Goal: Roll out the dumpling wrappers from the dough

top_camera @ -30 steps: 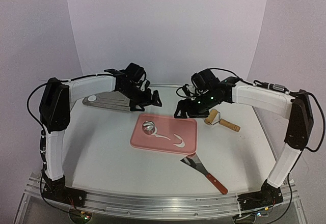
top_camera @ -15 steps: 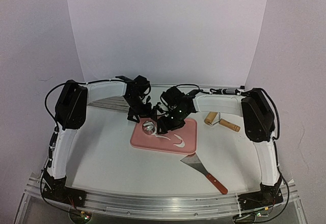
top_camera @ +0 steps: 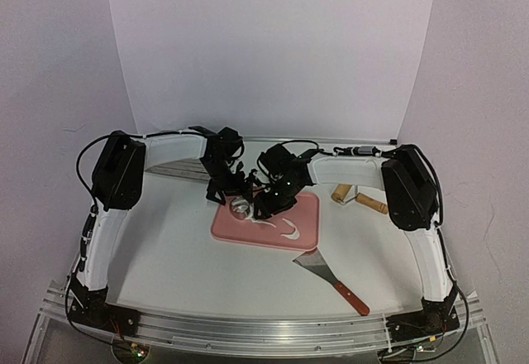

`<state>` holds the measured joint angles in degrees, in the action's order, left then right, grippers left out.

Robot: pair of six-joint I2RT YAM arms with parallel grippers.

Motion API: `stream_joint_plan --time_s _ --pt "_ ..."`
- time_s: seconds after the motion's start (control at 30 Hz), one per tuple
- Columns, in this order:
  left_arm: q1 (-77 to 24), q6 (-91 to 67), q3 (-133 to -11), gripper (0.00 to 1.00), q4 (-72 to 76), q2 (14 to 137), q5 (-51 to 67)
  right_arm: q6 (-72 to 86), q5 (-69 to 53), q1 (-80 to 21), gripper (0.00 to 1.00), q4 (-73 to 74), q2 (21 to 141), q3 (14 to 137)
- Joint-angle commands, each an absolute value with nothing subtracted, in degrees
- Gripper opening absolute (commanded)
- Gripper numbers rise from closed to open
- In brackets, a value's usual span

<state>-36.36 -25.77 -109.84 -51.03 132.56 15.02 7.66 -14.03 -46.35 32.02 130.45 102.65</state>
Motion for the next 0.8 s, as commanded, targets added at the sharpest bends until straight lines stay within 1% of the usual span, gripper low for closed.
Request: stream_joint_plan --time_s 0.0,0.3,0.5,0.77 --pt "-36.91 -25.41 -110.44 0.93 -50.18 132.68 17.47 6.45 -14.93 -47.44 0.53 32.78 133.48 103.90" --pt "-36.92 -26.70 -109.72 0.83 -50.70 133.12 16.31 6.18 -13.55 -48.26 0.52 32.78 133.92 102.13" --pt "-36.83 -28.65 -107.21 0.75 -50.18 131.66 14.42 8.80 -11.40 -48.51 0.51 31.12 130.19 96.93" --pt "-36.76 -30.05 -104.99 0.72 -49.03 130.58 14.13 8.92 -11.49 -48.79 0.52 29.00 127.17 92.75"
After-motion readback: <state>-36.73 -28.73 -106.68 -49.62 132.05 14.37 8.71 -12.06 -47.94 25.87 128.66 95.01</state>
